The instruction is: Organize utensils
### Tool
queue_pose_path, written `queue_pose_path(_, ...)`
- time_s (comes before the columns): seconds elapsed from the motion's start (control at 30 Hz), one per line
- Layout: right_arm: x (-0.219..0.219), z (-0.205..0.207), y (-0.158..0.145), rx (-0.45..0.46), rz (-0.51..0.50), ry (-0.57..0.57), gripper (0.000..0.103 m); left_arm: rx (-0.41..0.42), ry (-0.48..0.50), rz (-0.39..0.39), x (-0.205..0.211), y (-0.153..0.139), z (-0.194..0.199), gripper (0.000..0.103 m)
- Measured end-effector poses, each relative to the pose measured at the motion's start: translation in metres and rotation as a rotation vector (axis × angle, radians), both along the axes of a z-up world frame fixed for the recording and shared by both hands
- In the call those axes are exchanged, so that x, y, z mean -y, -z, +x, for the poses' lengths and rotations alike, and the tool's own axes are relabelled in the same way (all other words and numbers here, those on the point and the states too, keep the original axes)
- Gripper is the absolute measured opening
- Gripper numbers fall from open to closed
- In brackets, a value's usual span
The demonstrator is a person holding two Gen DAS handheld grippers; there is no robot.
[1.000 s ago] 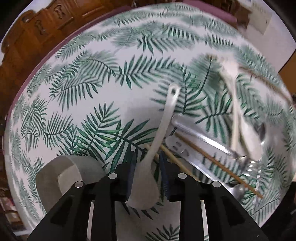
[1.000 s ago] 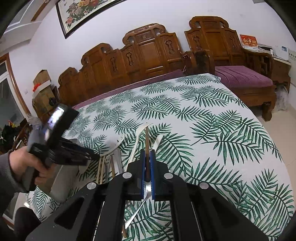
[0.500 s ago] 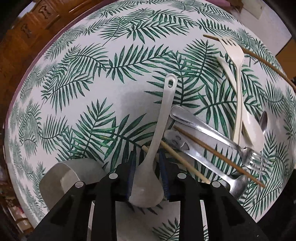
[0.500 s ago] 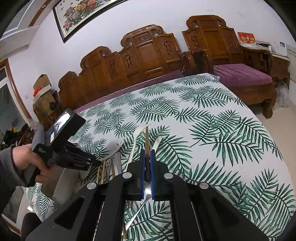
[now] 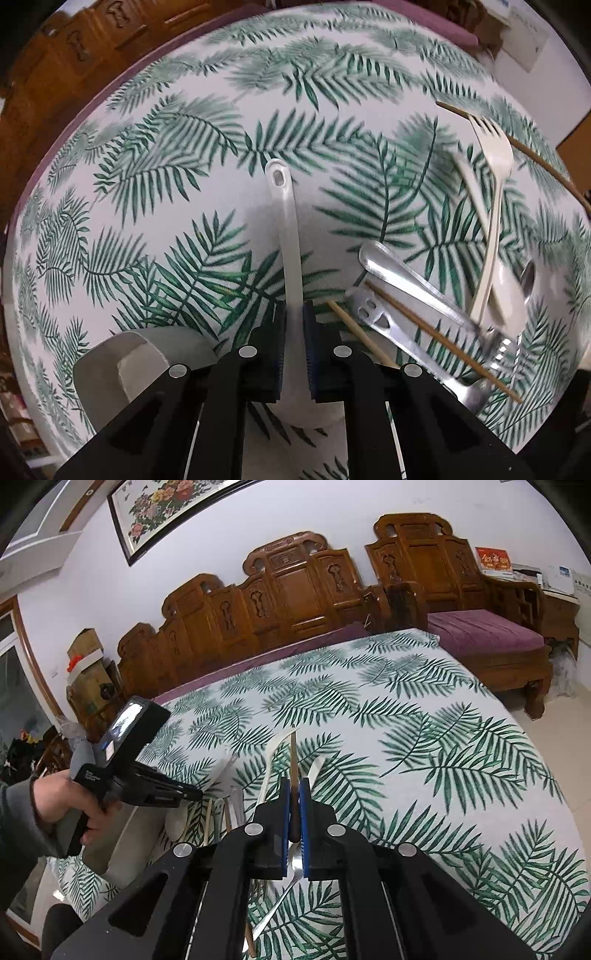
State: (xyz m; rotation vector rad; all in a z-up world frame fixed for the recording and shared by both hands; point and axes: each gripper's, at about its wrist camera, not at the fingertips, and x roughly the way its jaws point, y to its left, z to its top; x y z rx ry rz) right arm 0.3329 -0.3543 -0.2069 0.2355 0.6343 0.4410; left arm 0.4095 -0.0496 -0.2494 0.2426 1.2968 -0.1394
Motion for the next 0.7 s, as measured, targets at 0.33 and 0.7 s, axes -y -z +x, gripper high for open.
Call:
queue_pose_path(0.33,-0.001,-0.009,-0.015,0.054,-0.017,0.02,0.006,0.141,-0.036,-0.115,-0.009,-0.06,-0.023,0.008)
queue_pose_path(0.7,-0.059,-0.041,-0.028,0.09,-0.047,-0.116,0.006,0.231,-0.074,-0.216,-0.047,-0.102,-0.104,0.008)
